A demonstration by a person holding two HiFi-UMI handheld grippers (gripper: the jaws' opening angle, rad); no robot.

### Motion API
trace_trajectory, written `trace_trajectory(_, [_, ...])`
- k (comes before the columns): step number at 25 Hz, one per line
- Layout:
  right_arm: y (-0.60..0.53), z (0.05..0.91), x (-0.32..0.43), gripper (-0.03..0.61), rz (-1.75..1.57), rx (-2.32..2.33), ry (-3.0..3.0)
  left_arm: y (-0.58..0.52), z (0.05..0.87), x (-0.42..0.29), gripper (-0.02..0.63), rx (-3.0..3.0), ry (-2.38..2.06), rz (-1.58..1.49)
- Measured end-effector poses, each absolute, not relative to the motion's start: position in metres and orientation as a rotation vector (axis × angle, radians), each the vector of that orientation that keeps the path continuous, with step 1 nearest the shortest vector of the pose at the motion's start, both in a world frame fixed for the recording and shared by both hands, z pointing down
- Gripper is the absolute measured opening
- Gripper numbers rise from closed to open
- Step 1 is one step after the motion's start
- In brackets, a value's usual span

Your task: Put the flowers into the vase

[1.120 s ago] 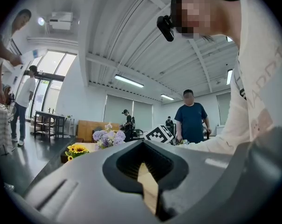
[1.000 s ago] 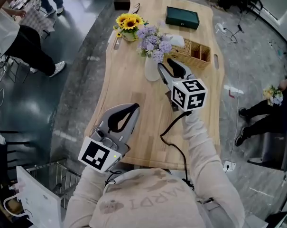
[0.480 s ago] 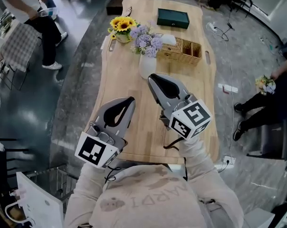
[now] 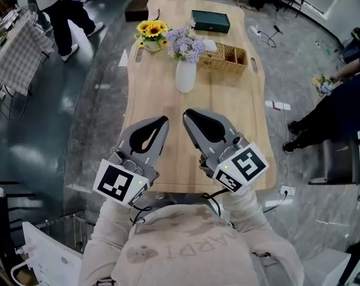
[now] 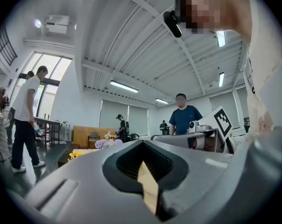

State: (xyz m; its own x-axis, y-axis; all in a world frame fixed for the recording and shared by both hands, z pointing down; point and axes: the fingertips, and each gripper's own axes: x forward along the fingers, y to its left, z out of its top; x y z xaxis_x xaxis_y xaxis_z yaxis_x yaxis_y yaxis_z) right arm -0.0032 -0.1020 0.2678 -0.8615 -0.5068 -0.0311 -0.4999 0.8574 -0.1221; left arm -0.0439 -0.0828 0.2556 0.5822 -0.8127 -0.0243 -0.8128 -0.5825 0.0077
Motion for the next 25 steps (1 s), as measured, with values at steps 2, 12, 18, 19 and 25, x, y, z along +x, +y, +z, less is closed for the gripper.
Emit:
trace_trajectory(2, [-0.093, 0.268, -0.006, 0.041, -0.168, -0.822, 2.965, -0.076, 0.255, -0.05, 0.001, -2.799, 1.428, 0.041])
trace_trajectory(12, [-0.045, 0.268, -0.018, 0.035, -0.152, -0.84, 2.948, -0.041, 0.254, -0.057, 0.0, -2.839, 1.374, 0.039])
trace_trajectory(18, [-0.027, 0.262, -0.02, 0.035, -0.146, -0.844, 2.933, -0.025, 0.251, -0.058, 0.001, -2.85, 1.352, 0.043])
trace_trajectory(19, [-0.025, 0.261, -0.02, 0.035, -0.145, -0.845, 2.932, -0.023, 0.251, -0.058, 0.002, -2.852, 1.35, 0.045])
trace_trajectory(25, [-0.015, 0.256, -0.024, 0.035, -0.13, -0.848, 2.933, -0.015, 0.248, -0.06, 0.001, -2.858, 1.335, 0.061])
